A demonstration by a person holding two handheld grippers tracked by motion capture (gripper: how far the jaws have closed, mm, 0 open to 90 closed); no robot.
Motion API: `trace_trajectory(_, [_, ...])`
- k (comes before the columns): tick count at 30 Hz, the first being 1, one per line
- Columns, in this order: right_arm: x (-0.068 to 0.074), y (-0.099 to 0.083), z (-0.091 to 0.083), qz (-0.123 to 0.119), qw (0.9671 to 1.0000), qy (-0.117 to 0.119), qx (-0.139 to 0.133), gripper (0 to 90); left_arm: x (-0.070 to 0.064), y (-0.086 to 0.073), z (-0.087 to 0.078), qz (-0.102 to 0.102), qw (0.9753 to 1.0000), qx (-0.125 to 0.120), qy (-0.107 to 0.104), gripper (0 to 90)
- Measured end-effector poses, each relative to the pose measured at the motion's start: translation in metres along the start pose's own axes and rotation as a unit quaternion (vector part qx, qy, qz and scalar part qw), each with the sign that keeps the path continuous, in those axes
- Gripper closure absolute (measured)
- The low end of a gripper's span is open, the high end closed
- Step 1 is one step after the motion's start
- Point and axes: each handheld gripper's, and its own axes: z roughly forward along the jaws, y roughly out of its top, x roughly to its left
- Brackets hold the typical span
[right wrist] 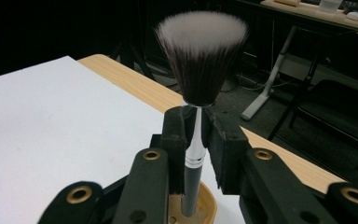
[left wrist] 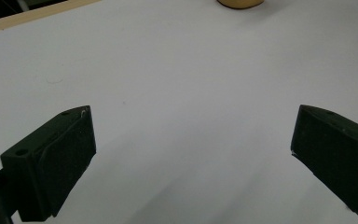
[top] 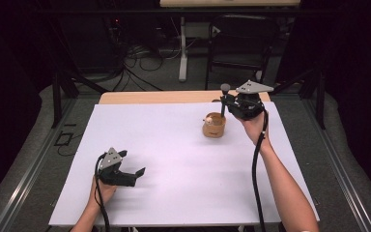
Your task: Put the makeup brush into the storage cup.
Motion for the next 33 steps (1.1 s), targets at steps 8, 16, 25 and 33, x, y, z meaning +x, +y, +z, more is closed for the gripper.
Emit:
trace_trajectory(8, [0.000,-0.003,0.011,-0.007,0.9999,-0.001,0.010,77.4,0.000,0.000,0.000,0.000,1.0000,0.001,0.000,0.0])
trace_trajectory(16, [0.004,-0.005,0.020,-0.023,0.9995,-0.003,0.020,77.4,0.000,0.000,0.000,-0.001,1.0000,0.000,-0.001,0.0])
trace_trajectory(25, [0.005,-0.009,0.030,-0.024,0.9991,-0.001,0.035,77.4,0.000,0.000,0.000,0.001,1.0000,0.001,0.001,0.0])
trace_trajectory(33, [0.005,-0.014,0.037,-0.027,0.9982,0.000,0.053,77.3,0.000,0.000,0.000,0.000,1.0000,-0.001,0.001,0.0])
